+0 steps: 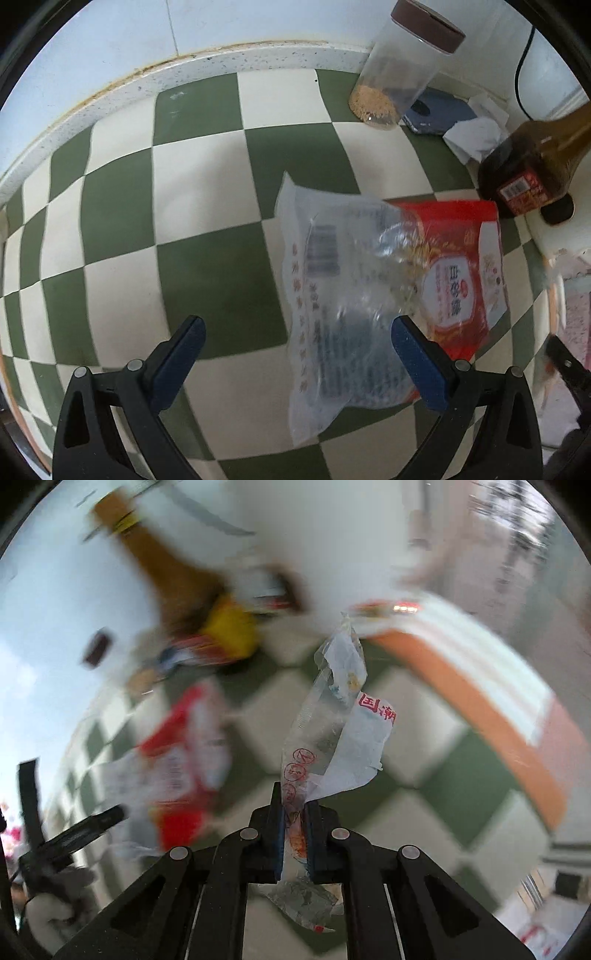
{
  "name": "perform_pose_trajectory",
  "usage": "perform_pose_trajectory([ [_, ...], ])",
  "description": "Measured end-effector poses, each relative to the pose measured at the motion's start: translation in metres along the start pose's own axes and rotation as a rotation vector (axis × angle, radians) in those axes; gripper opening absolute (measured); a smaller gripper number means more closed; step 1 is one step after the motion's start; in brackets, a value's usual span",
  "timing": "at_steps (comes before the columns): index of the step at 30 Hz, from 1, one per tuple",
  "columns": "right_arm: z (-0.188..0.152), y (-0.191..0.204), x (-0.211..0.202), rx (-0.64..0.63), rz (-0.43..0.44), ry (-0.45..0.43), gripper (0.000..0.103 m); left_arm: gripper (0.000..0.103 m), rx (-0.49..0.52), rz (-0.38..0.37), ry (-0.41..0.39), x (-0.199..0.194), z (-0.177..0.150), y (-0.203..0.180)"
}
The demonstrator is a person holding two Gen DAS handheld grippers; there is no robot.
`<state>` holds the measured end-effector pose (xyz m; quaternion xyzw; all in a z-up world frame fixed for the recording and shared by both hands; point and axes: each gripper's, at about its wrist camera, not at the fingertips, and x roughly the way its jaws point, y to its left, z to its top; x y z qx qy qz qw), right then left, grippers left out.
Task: Collect trash
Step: 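Grasp the red-white sugar bag with the left tool while the right tool grasps the clear wrapper, then carry the sugar bag and wrapper to the bin and release both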
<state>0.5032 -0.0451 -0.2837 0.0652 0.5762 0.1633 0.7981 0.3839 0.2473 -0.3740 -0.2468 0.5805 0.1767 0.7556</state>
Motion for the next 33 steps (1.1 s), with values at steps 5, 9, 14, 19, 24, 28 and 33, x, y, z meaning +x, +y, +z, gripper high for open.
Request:
perform_pose_trajectory([
  [5,0.014,0.035,0.048,-0.036,0.084,0.062,0.009,0.099,-0.012,-0.072,0.02,0.013,0.018,0.002],
  [9,0.014,0.037,0.078,-0.047,0.088,0.123,0.008,0.048,0.046,-0.079,-0.01,0.01,0.02,-0.015],
  [14,0.006,0.033,0.075,-0.049,0.088,0.12,0.005,0.013,0.11,-0.071,-0.077,-0.012,0.02,-0.029],
  [19,-0.012,0.019,0.047,-0.011,0.098,0.084,0.005,0.007,0.178,-0.068,-0.169,-0.058,0.008,-0.05],
  [24,-0.035,-0.009,-0.016,0.045,0.118,-0.01,0.005,0.006,0.259,-0.089,-0.257,-0.113,-0.03,-0.07],
  [28,-0.065,-0.051,-0.078,0.135,0.091,-0.108,0.005,0.004,0.339,-0.155,-0.307,-0.153,-0.068,-0.117],
  [33,-0.125,-0.118,-0.147,0.293,0.076,-0.214,0.005,0.003,0.502,-0.243,-0.339,-0.201,-0.129,-0.184],
])
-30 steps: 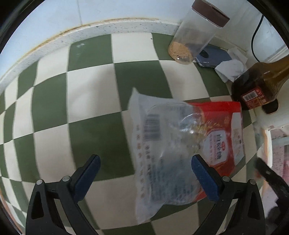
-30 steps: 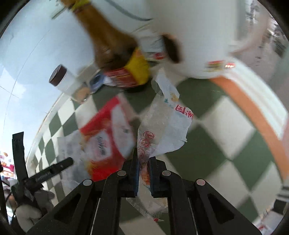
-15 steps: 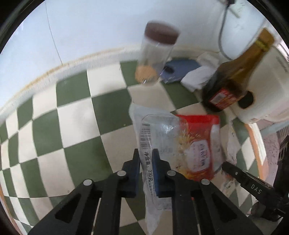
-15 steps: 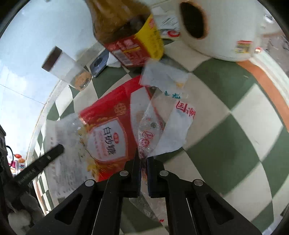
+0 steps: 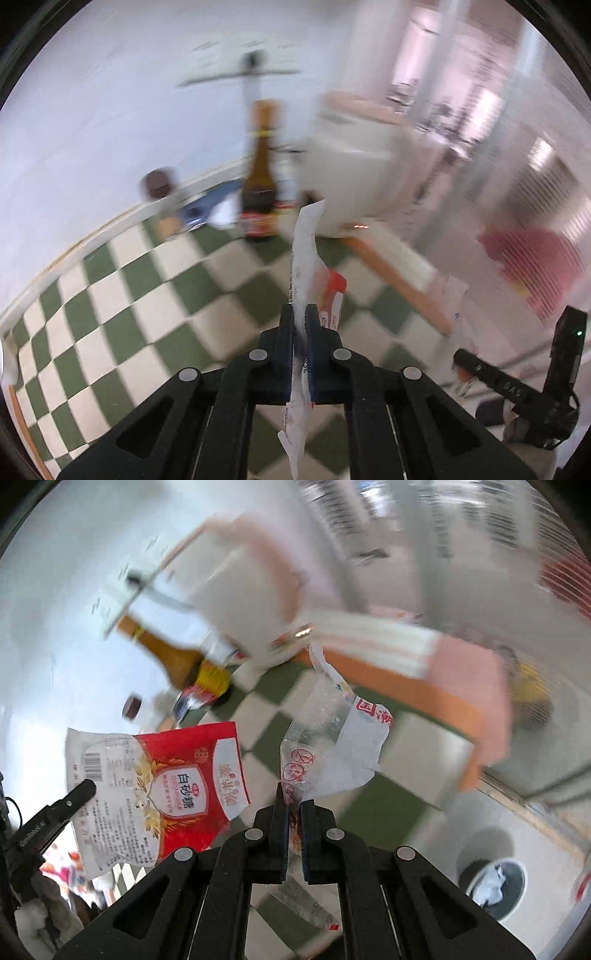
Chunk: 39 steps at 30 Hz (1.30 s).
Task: Collect trash
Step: 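Carry the sugar bag and wrapper to the bin and release both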
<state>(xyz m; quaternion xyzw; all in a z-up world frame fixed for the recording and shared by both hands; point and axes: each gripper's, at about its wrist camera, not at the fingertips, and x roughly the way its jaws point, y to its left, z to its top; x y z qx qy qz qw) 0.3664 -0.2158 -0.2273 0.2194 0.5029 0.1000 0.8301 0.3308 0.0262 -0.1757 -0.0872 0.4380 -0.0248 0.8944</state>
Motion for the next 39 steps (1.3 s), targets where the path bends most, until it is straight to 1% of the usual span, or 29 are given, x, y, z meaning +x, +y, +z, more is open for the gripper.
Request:
perform_pose_trajectory([
  [1,-0.009,-0.022,-0.021,0.04,-0.004,-0.022,0.005,0.003,0.035,-0.026,-0.005,-0.006,-0.001,-0.022],
  [3,-0.022,-0.053,-0.049,0.086,-0.02,-0.051,0.005,0.003,0.1,-0.078,-0.015,-0.017,-0.007,-0.067],
  [5,-0.042,-0.093,-0.082,0.135,-0.05,-0.087,0.005,0.003,0.15,-0.123,-0.01,-0.02,-0.015,-0.101],
  [6,-0.052,-0.107,-0.093,0.156,-0.065,-0.097,0.005,0.003,0.185,-0.156,0.0,-0.02,-0.023,-0.127],
  [9,-0.092,-0.169,-0.131,0.258,-0.118,-0.127,0.005,0.003,0.265,-0.217,0.051,-0.011,-0.048,-0.186],
  [11,-0.117,-0.204,-0.147,0.317,-0.151,-0.132,0.005,0.003,0.331,-0.249,0.103,0.001,-0.075,-0.231],
  [12,-0.137,-0.231,-0.157,0.364,-0.174,-0.134,0.005,0.003,0.365,-0.262,0.133,0.011,-0.092,-0.253],
  [13,-0.15,-0.246,-0.161,0.391,-0.19,-0.132,0.005,0.003,0.392,-0.27,0.16,0.022,-0.108,-0.27],
  [14,-0.167,-0.265,-0.164,0.428,-0.21,-0.127,0.005,0.003,0.424,-0.274,0.192,0.034,-0.126,-0.288],
  [15,-0.184,-0.287,-0.167,0.466,-0.225,-0.12,0.005,0.003,0.464,-0.278,0.232,0.052,-0.15,-0.309],
  [17,-0.221,-0.333,-0.162,0.544,-0.256,-0.092,0.005,0.003,0.52,-0.275,0.29,0.083,-0.189,-0.336],
  [20,-0.278,-0.404,-0.134,0.663,-0.262,-0.03,0.005,0.003,0.596,-0.262,0.404,0.148,-0.262,-0.371],
  [21,-0.292,-0.419,-0.121,0.69,-0.262,-0.015,0.005,0.003,0.617,-0.251,0.439,0.172,-0.288,-0.38],
  [22,-0.31,-0.443,-0.105,0.723,-0.252,0.002,0.005,0.003,0.629,-0.244,0.462,0.188,-0.305,-0.385],
  [23,-0.327,-0.464,-0.089,0.749,-0.241,0.016,0.005,0.003,0.635,-0.235,0.496,0.212,-0.326,-0.389],
  [24,-0.342,-0.484,-0.073,0.771,-0.237,0.031,0.005,0.003,0.641,-0.222,0.542,0.245,-0.355,-0.393],
  [26,-0.374,-0.526,-0.027,0.823,-0.202,0.062,0.005,0.003,0.64,-0.211,0.602,0.287,-0.391,-0.398],
  [28,-0.395,-0.554,0.01,0.854,-0.174,0.084,0.005,0.003,0.62,-0.208,0.675,0.334,-0.43,-0.403],
  [29,-0.406,-0.57,0.032,0.868,-0.146,0.093,0.005,0.003,0.616,-0.205,0.695,0.353,-0.443,-0.405],
  [30,-0.414,-0.585,0.043,0.873,-0.133,0.099,0.005,0.003,0.616,-0.204,0.72,0.377,-0.461,-0.408],
  [31,-0.423,-0.599,0.064,0.873,-0.128,0.118,0.005,0.003,0.621,-0.198,0.733,0.389,-0.474,-0.412],
  [33,-0.434,-0.614,0.097,0.889,-0.106,0.137,0.005,0.004,0.645,-0.189,0.765,0.422,-0.502,-0.421],
  [36,-0.452,-0.646,0.141,0.916,-0.081,0.163,0.005,0.004,0.655,-0.184,0.811,0.456,-0.526,-0.426],
  [39,-0.457,-0.662,0.168,0.911,-0.085,0.183,0.005,0.004,0.68,-0.174,0.857,0.484,-0.551,-0.433],
])
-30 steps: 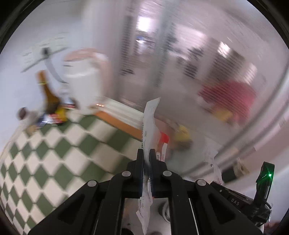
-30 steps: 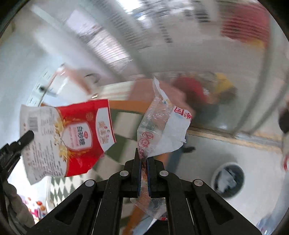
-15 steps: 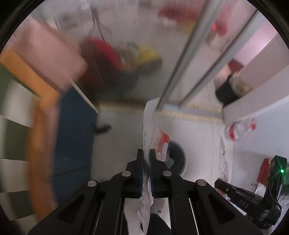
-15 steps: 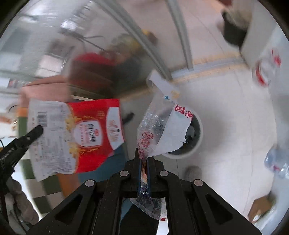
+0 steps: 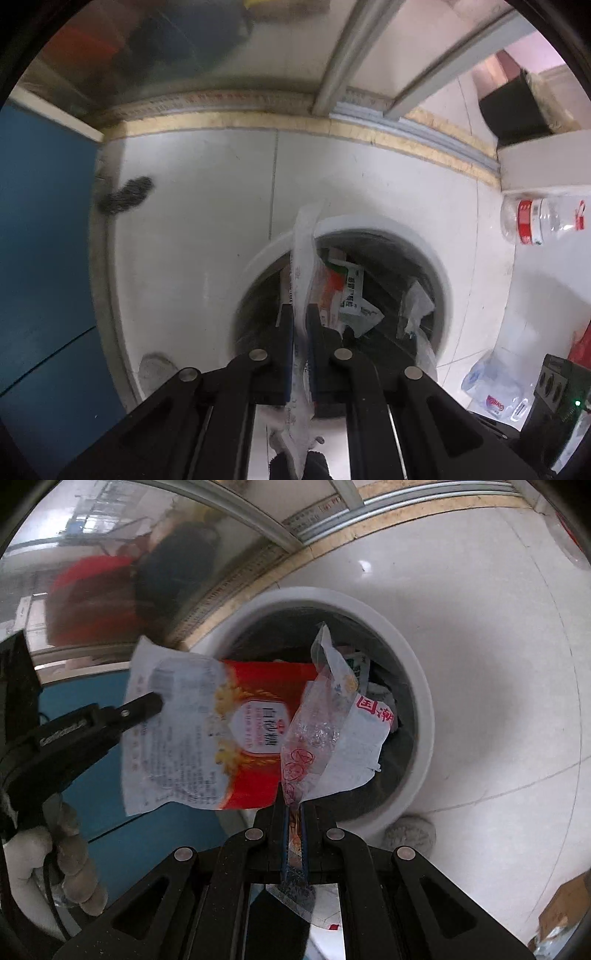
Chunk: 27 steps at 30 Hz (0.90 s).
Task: Collect trash
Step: 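Carry the sugar bag and wrapper to the bin and release both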
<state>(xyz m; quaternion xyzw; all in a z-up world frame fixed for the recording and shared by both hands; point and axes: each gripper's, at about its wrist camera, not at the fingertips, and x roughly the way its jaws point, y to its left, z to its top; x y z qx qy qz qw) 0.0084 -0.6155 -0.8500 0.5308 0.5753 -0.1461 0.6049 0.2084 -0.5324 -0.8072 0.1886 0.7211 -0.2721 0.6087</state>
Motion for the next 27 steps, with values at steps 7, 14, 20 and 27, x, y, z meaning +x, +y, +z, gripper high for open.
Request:
perform_pose_trajectory([
  [7,0.02,0.004,0.032,-0.012,-0.089,0.032,0.016,0.011,0.079,0.026,0.014,0.001,-0.004,-0.014],
  [14,0.017,0.025,0.002,-0.047,-0.179,-0.033,0.069,0.093,0.093,0.117,-0.081,-0.044,-0.02,-0.005],
  [20,0.002,0.039,-0.047,-0.086,-0.288,-0.125,0.103,0.103,0.094,0.201,-0.141,-0.1,-0.052,0.002],
  [27,-0.054,0.07,-0.148,-0.163,-0.39,-0.25,0.103,0.103,0.055,0.241,-0.249,-0.213,-0.113,-0.003],
])
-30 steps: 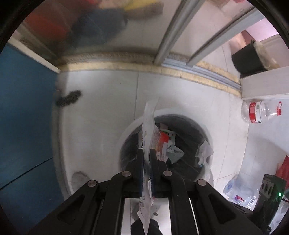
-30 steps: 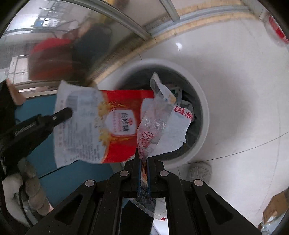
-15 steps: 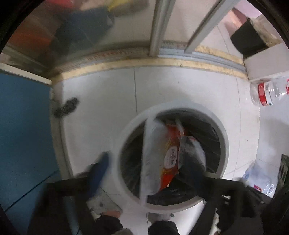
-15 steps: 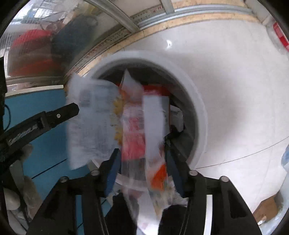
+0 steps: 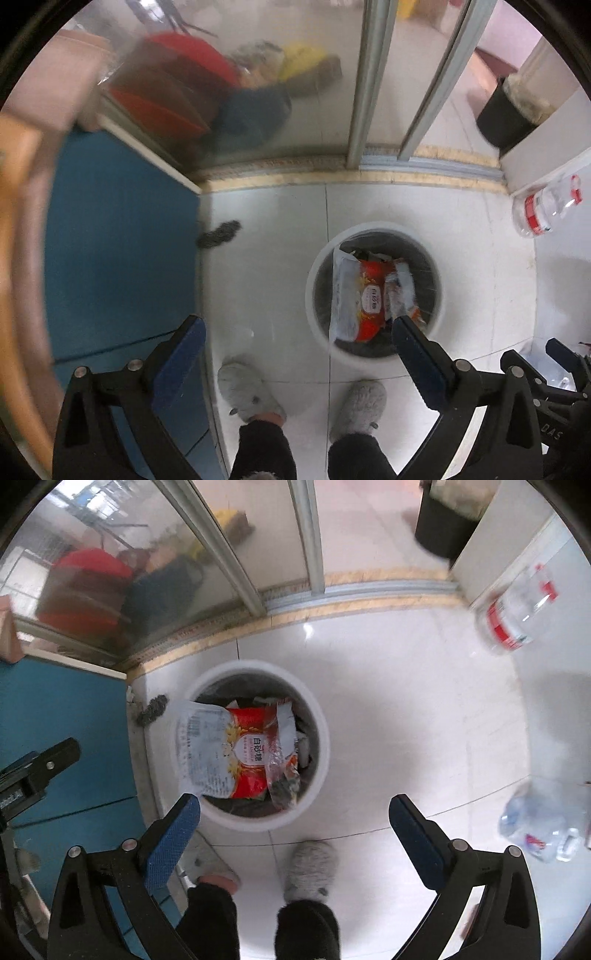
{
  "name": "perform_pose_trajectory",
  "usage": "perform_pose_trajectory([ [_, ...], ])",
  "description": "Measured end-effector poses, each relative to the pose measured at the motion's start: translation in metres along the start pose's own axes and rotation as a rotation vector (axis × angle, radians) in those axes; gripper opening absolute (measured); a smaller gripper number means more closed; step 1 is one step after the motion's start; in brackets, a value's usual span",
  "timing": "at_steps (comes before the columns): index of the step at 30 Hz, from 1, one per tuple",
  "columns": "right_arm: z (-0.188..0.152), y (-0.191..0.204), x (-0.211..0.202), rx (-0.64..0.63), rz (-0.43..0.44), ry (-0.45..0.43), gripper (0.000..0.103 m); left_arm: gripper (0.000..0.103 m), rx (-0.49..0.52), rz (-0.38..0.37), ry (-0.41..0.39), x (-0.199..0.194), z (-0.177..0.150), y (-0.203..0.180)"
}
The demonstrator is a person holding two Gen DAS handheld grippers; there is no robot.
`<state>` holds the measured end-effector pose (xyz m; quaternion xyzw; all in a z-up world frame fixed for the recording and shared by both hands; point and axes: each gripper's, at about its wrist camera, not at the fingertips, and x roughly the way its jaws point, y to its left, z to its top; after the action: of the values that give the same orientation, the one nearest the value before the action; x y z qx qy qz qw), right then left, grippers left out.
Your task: Collect trash
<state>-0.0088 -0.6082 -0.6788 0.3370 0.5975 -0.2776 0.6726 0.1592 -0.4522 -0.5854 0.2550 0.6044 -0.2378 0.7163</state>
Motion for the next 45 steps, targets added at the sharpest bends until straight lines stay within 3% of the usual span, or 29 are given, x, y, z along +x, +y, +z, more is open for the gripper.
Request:
perform_pose_trajectory([
  [9,-0.063,0.009,-0.217,-0.056,-0.041,-0.19,0.103,0.103,-0.016,-0.058,-0.172,-0.208,-0.05,0.015],
  [13,-0.096,0.014,-0.311,-0.057,-0.029,-0.268,0.103,0.103,-0.019,-0.095,-0.232,-0.281,-0.073,0.028],
  [18,-0.146,0.025,-0.41,-0.054,0.004,-0.35,0.103,0.103,-0.002,-0.149,-0.306,-0.364,-0.113,0.048],
  [25,-0.234,0.04,-0.529,-0.022,0.061,-0.444,0.103,0.103,0.027,-0.229,-0.378,-0.45,-0.163,0.071],
  [35,-0.327,0.056,-0.624,-0.037,0.154,-0.488,0.103,0.103,0.045,-0.331,-0.42,-0.519,-0.217,0.1],
  [45,-0.343,0.058,-0.656,-0.093,0.245,-0.468,0.103,0.103,-0.012,-0.376,-0.416,-0.545,-0.24,0.107],
])
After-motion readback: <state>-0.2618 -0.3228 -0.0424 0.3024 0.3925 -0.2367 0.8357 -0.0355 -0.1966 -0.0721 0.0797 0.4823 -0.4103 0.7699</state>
